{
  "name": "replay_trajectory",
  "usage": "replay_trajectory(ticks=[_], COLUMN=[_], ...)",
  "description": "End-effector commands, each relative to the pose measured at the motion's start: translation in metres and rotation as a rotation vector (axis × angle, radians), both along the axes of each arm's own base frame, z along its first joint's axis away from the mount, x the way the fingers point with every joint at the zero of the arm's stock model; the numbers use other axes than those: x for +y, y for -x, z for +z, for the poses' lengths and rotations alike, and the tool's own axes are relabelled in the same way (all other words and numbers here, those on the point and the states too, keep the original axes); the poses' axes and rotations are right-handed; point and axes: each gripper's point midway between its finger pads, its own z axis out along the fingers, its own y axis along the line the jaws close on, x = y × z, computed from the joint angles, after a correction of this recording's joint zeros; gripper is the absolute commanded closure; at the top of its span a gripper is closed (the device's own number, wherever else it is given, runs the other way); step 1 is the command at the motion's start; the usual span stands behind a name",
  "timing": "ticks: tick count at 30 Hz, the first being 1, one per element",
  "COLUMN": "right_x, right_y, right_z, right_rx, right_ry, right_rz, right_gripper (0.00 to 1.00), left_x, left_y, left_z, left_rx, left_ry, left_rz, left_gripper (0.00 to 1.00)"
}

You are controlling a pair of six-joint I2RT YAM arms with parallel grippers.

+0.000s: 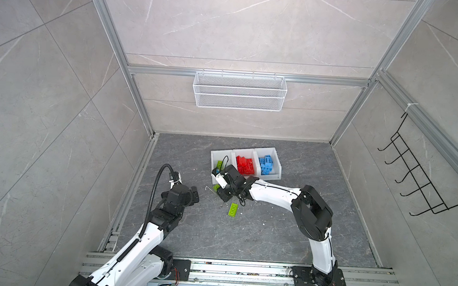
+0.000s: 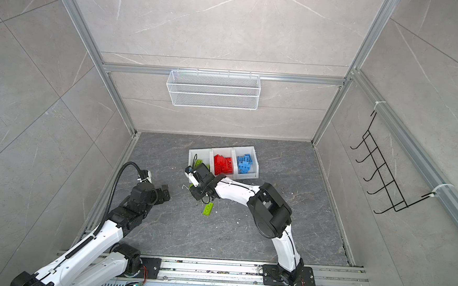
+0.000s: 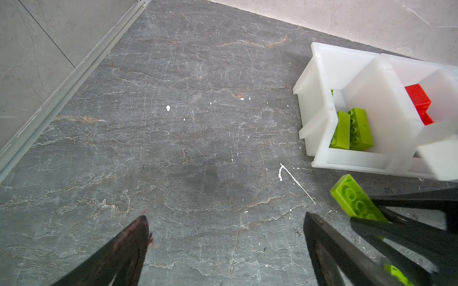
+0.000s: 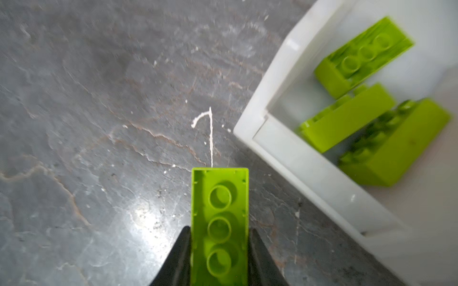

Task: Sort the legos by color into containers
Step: 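Carry the green brick into the green compartment and release with the right gripper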

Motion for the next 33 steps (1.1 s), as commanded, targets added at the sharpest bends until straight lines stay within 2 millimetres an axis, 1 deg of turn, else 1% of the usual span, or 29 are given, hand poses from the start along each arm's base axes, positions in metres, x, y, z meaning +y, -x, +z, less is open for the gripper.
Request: replay_trajectory(ticks=[1, 4, 6, 8, 14, 17, 19, 24, 25, 28, 30, 33], right_x=[0.001, -0.006, -0.009, -0.012, -0.012, -0.011, -0.012, -0.012, -0.013, -0.014, -0.016, -0.019], right_y=[-0.008, -0.025, -0.039, -0.056, -0.101, -0.115, -0.12, -0.123, -0.123, -0.122, -0.119, -0.11], right_z=[0.043, 0.052, 0.055, 0.054, 0.049, 0.042, 0.036, 0.026, 0.026, 0.027, 0.032, 0.051], right_rx=[-0.062, -0.075, -0.078, -0.088, -0.08, -0.076, -0.073, -0.057, -0.057, -0.054, -0.057, -0.077], right_ry=[-0.075, -0.085, -0.093, -0.096, -0.123, -0.096, -0.079, -0.065, -0.064, -0.064, -0.07, -0.11], right_rz=[-0.035, -0.071, -0.094, -0.123, -0.196, -0.218, -0.226, -0.232, -0.235, -0.236, -0.234, -0.231], right_gripper=[0.81, 0.81, 0.8, 0.8, 0.79, 0.76, 0.75, 0.71, 0.68, 0.43, 0.38, 0.37], left_x=[0.005, 0.004, 0.004, 0.004, 0.004, 0.004, 0.005, 0.006, 0.005, 0.006, 0.006, 0.006], left_y=[-0.004, -0.004, -0.004, -0.004, -0.003, -0.003, -0.002, -0.002, -0.001, -0.002, -0.002, -0.001], left_z=[0.01, 0.01, 0.011, 0.011, 0.011, 0.011, 0.012, 0.014, 0.014, 0.014, 0.014, 0.013], left_rx=[-0.043, -0.045, -0.046, -0.046, -0.046, -0.046, -0.05, -0.059, -0.058, -0.056, -0.056, -0.055], left_ry=[0.0, 0.002, 0.004, 0.007, 0.008, 0.009, 0.009, 0.01, 0.012, 0.01, 0.008, 0.007], left_rz=[0.024, 0.023, 0.024, 0.022, 0.021, 0.02, 0.023, 0.027, 0.024, 0.024, 0.026, 0.028], left_gripper=[0.01, 0.01, 0.01, 0.01, 0.0, 0.01, 0.01, 0.01, 0.01, 0.01, 0.01, 0.0])
